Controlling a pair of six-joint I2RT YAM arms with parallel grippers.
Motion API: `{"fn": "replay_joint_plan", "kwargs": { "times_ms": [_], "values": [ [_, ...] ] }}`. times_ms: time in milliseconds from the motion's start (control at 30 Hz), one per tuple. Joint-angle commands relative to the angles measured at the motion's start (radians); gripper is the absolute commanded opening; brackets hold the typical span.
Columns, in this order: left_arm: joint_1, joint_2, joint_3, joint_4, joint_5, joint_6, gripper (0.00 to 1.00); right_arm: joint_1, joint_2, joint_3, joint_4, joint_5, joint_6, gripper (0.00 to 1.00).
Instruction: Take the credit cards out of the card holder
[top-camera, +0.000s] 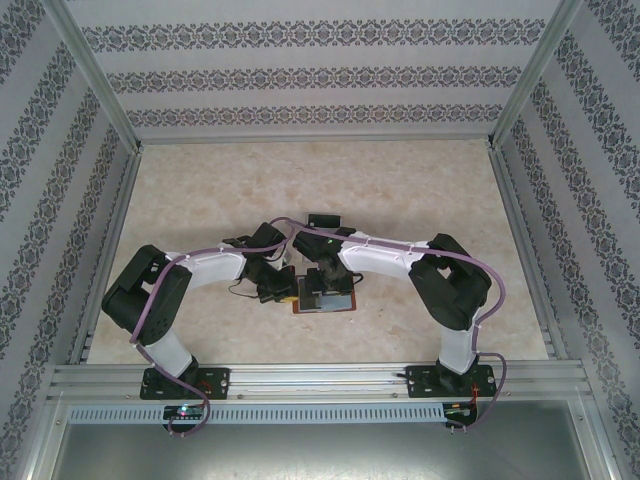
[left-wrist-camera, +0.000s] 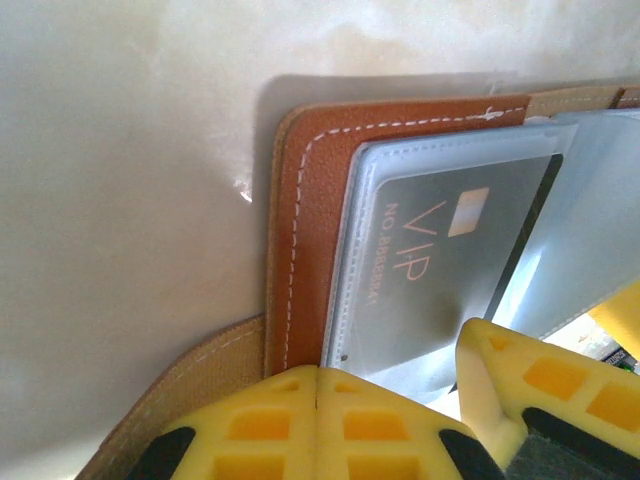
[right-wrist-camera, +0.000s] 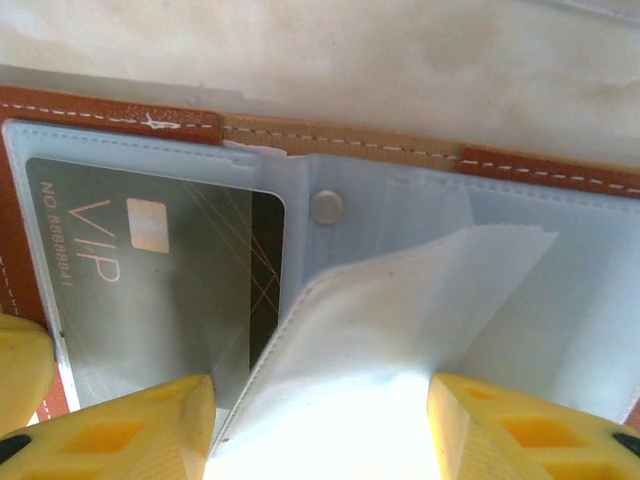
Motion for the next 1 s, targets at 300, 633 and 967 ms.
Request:
{"fn": "replay_joint_plan", "kwargs": {
  "times_ms": [300, 633, 967],
  "values": [
    [0.005, 0.013, 0.012, -0.02, -0.01, -0.009, 0.01, 0.008, -0.071, -0.003, -0.071, 0.07, 0.005, 0.57],
    [0.004, 0.018, 0.013, -0.017, -0.009, -0.008, 0.01, 0.009, -0.104, -0.01, -0.084, 0.072, 0.011, 0.38],
    [0.003, 0.024, 0.02, -0.02, -0.004, -0.004, 0.01, 0.004, -0.114, -0.006, -0.107, 0.078, -0.003, 0.15]
  ]
}}
